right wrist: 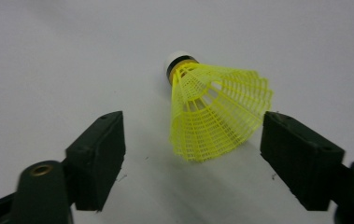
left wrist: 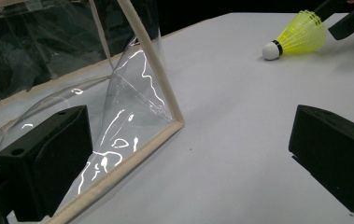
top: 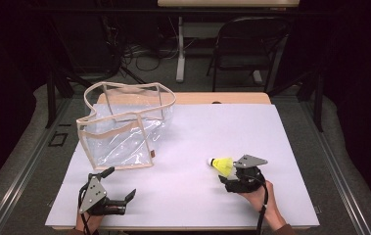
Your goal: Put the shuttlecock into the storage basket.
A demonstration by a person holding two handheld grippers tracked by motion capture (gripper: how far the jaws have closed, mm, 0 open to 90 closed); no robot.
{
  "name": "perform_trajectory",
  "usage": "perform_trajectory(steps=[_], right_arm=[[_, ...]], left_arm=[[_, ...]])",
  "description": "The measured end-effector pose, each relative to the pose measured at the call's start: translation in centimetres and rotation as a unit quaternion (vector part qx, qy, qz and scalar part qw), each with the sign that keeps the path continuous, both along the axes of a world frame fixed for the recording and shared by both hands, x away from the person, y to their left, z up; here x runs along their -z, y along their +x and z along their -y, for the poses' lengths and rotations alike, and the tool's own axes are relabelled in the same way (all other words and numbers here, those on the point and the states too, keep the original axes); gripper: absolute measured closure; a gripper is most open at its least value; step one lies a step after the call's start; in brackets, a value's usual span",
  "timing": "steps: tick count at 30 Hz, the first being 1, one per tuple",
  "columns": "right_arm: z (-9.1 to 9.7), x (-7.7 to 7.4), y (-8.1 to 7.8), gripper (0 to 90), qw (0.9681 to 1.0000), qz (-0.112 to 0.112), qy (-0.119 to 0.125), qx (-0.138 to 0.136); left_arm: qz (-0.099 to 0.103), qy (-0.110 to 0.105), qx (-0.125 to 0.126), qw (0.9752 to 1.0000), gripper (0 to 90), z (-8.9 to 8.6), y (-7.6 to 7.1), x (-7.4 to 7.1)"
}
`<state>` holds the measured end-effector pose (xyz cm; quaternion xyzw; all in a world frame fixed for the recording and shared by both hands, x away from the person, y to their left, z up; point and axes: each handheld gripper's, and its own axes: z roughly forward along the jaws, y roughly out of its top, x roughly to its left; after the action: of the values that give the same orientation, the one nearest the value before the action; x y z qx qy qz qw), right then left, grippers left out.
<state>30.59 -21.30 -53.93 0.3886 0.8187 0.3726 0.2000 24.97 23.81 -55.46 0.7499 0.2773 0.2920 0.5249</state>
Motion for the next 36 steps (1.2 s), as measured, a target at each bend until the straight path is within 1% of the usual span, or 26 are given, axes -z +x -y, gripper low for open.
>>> perform_trajectory(steps=[1, 2, 3, 4, 5, 8, 9, 10, 11, 12, 14, 15, 20, 21, 23, 25, 29, 30, 34, 35, 36], right_arm=[[0.0, 0.0, 0.0, 30.9, 1.0000, 0.000, 0.000, 0.000], [-0.1, 0.1, 0.1, 33.9, 1.0000, -0.002, -0.003, -0.003], [-0.3, 0.2, 0.1, 36.7, 0.9999, -0.008, -0.007, -0.002], [-0.4, 0.2, 0.3, 45.0, 0.9999, -0.009, -0.010, -0.001], [-0.4, 0.2, 0.3, 45.0, 0.9999, -0.009, -0.010, -0.001], [-0.7, 0.1, 0.6, 56.5, 0.9999, -0.009, -0.008, -0.001], [-0.7, 0.1, 0.6, 56.5, 0.9999, -0.009, -0.008, -0.001], [-0.9, 0.1, 0.7, 60.6, 0.9999, -0.010, -0.008, -0.005], [-0.9, 0.1, 0.7, 60.6, 0.9999, -0.010, -0.008, -0.005], [-1.0, 0.2, 0.8, 63.8, 0.9998, -0.014, -0.011, -0.004], [-1.1, 0.2, 0.8, 65.0, 0.9999, -0.013, -0.009, -0.006], [-1.1, 0.1, 0.7, 67.4, 0.9999, -0.012, -0.011, -0.002], [-1.0, 0.2, 0.9, 70.3, 0.9998, -0.014, -0.011, -0.002], [-1.1, 0.4, 0.9, 73.6, 0.9999, -0.010, -0.013, -0.002], [-1.2, 0.4, 1.0, 76.6, 0.9998, -0.007, -0.015, -0.005], [-1.2, 0.5, 1.0, 79.1, 0.9997, -0.006, -0.021, -0.006], [-1.3, 0.5, 0.9, 83.3, 0.9997, -0.003, -0.025, -0.008], [-1.3, 0.5, 0.8, 85.9, 0.9995, 0.004, -0.028, -0.011], [-1.4, 0.4, 0.6, 88.3, 0.9987, 0.018, -0.041, -0.024], [-1.4, 0.4, 0.6, 88.3, 0.9987, 0.018, -0.041, -0.024], [-1.4, 0.4, 0.5, 89.1, 0.9980, 0.026, -0.046, -0.033]], left_arm=[[0.000, 0.000, 0.000, 1.0000, 0.0, 0.0, 0.0, 0.0], [0.001, 0.003, 0.001, 1.0000, 0.0, 0.0, -0.1, 0.0], [0.000, 0.003, 0.001, 1.0000, 0.0, 0.0, -0.1, 0.0], [0.000, 0.002, 0.001, 1.0000, 0.0, 0.0, -0.1, 0.1], [-0.001, 0.001, 0.000, 1.0000, 0.0, 0.0, -0.1, 0.1], [-0.001, 0.004, 0.003, 1.0000, 0.0, 0.0, -0.1, 0.1], [-0.001, 0.004, 0.003, 1.0000, 0.0, 0.0, -0.1, 0.1], [0.000, 0.002, 0.002, 1.0000, 0.0, 0.0, -0.2, 0.1], [0.000, 0.002, 0.002, 1.0000, 0.0, 0.0, -0.2, 0.1], [0.000, 0.002, 0.003, 1.0000, 0.0, -0.1, -0.2, 0.1], [-0.001, 0.003, 0.003, 1.0000, 0.0, -0.1, -0.2, 0.1], [-0.001, 0.004, 0.004, 1.0000, 0.0, -0.1, -0.2, 0.1], [-0.002, 0.002, 0.003, 1.0000, 0.0, -0.3, -0.2, 0.1], [-0.003, 0.002, 0.003, 1.0000, 0.0, -0.3, -0.3, 0.1], [-0.002, 0.004, 0.003, 1.0000, 0.0, -0.3, -0.3, 0.1], [-0.002, 0.002, 0.003, 1.0000, 0.0, -0.4, -0.3, 0.1], [-0.003, 0.005, 0.003, 1.0000, 0.0, -0.4, -0.3, 0.1], [-0.003, 0.005, 0.004, 1.0000, 0.0, -0.4, -0.4, 0.1], [-0.003, 0.005, 0.003, 1.0000, 0.0, -0.4, -0.4, 0.1], [-0.003, 0.005, 0.003, 1.0000, 0.0, -0.4, -0.4, 0.1], [-0.003, 0.006, 0.003, 1.0000, 0.0, -0.4, -0.4, 0.2]])
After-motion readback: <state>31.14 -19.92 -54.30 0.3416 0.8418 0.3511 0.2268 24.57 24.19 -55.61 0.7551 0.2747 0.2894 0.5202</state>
